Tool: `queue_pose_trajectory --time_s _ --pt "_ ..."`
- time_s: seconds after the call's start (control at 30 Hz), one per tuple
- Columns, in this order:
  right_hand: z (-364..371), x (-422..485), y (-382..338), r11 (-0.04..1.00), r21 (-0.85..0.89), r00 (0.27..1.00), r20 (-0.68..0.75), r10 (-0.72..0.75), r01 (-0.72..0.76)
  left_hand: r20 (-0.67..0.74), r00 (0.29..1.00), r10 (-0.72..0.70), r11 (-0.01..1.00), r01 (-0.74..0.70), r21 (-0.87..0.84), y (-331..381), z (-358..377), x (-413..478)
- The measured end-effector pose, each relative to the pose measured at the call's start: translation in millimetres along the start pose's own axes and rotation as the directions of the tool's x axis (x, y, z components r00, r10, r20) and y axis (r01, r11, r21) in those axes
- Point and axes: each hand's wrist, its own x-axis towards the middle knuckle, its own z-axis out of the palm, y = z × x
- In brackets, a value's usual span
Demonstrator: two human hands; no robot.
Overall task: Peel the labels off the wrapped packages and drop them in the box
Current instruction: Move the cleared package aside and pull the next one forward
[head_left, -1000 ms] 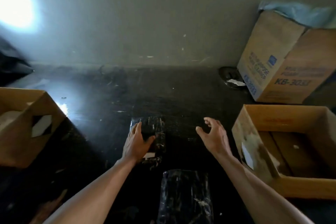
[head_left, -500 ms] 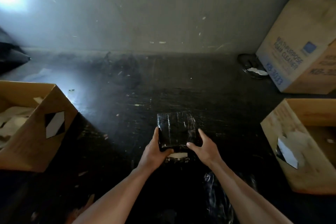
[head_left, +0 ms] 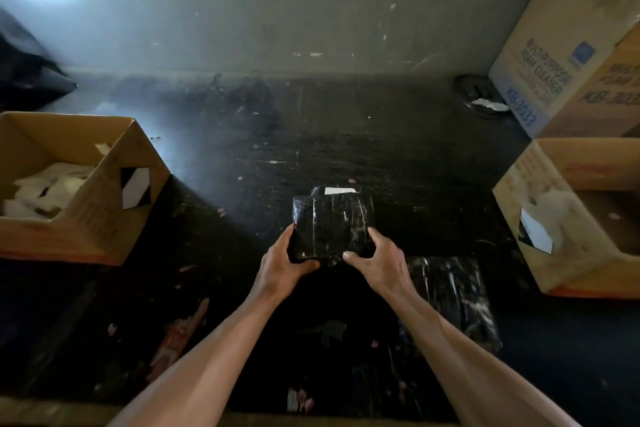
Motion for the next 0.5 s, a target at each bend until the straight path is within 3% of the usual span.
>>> queue_pose_trajectory --time_s 0.23,0.5 --pt "31.8 -73.7 23.1 0.999 0.022 0.997 -0.079 0.028 -0.026 0.006 1.000 -0.029 1.000 0.029 -0.009 -17.2 1.0 -69.3" --pt "70.1 -116.5 67.8 0.993 0.049 0.991 -0.075 0.113 -0.110 0.063 0.989 -0.137 0.991 0.137 0.001 -50.6 34.0 -126.0"
